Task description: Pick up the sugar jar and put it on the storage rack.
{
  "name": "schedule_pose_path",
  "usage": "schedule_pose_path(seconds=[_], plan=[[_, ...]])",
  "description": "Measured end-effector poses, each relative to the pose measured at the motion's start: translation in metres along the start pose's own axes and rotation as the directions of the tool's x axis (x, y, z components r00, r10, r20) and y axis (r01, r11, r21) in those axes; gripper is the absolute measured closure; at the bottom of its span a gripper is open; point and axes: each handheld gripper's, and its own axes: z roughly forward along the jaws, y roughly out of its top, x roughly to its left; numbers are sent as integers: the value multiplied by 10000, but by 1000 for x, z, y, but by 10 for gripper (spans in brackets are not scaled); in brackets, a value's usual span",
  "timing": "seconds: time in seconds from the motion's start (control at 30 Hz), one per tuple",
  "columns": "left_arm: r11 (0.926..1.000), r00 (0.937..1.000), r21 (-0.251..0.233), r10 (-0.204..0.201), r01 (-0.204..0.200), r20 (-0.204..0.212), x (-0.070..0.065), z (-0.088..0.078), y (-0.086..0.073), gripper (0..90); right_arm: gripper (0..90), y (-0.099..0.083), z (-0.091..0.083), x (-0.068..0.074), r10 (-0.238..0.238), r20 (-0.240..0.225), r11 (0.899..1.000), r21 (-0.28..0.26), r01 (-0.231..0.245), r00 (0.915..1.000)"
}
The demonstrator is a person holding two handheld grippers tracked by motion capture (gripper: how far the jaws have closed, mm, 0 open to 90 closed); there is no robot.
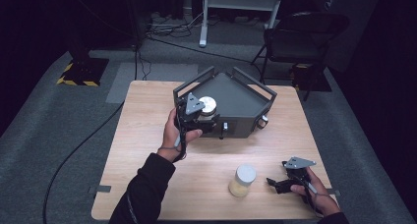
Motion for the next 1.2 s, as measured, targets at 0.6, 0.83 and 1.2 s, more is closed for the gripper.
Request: schedule_pose_path(seconds=[0.6, 0.83, 1.2], plan=[[9988, 9967, 26, -486, 489, -648, 18, 30, 14, 314, 0, 0, 0, 0, 3, -4, 10000, -2, -3, 10000], [9988, 9954, 215, -417, 437, -858, 19, 46, 24, 314, 0, 0, 0, 0, 4, -7, 10000, -3, -4, 10000], [9982, 9939, 439, -361, 408, -1043, 24, 66, 27, 314, 0, 0, 0, 0, -3, -2, 10000, -7, 3, 10000]])
